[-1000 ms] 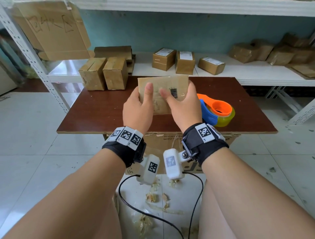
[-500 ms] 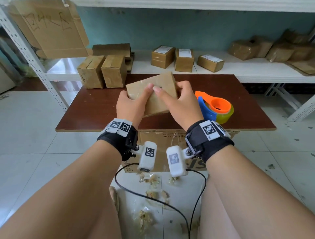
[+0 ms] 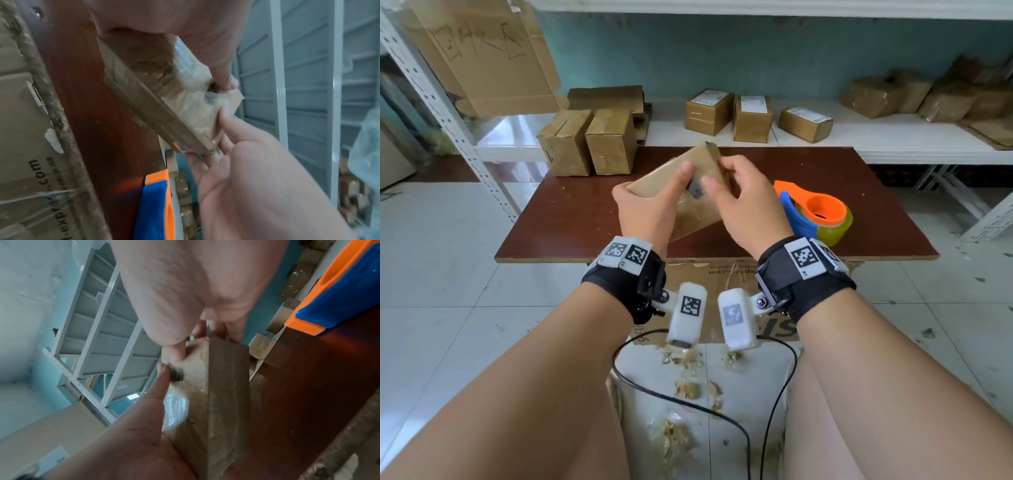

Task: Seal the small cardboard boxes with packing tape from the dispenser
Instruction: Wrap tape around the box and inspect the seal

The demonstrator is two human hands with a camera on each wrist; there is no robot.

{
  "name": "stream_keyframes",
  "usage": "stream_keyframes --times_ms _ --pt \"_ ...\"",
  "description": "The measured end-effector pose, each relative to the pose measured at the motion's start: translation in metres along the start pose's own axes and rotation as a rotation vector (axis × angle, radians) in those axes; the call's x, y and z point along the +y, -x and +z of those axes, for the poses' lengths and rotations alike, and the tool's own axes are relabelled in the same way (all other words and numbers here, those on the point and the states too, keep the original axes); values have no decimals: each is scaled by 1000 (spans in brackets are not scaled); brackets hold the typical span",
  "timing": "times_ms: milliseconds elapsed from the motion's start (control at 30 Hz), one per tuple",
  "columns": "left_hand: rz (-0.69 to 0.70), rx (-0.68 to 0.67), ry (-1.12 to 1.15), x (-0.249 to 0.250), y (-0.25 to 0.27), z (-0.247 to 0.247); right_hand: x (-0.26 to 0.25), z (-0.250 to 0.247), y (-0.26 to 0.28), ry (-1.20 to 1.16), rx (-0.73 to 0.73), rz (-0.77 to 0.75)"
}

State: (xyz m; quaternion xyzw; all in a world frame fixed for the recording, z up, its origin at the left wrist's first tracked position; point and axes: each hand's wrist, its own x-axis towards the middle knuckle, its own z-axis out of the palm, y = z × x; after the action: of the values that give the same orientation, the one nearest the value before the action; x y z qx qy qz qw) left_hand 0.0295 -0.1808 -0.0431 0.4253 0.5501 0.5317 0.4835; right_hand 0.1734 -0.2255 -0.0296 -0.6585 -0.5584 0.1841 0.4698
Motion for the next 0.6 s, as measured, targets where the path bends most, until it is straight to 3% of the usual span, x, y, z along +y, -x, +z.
stream_keyframes --times_ms 100,300,400,533,600 --pt "-20 60 38 0 -9 -3 1 11 3 48 -138 -24" --pt "191 30 -77 -5 -17 -6 0 13 12 234 -19 95" --pt "113 27 -50 -2 -21 -6 -3 7 9 277 54 104" --pt "-95 -95 -45 0 -14 -9 -7 5 2 218 -3 11" --pt "-139 -85 -16 -3 -11 -9 -9 7 3 151 -16 -39"
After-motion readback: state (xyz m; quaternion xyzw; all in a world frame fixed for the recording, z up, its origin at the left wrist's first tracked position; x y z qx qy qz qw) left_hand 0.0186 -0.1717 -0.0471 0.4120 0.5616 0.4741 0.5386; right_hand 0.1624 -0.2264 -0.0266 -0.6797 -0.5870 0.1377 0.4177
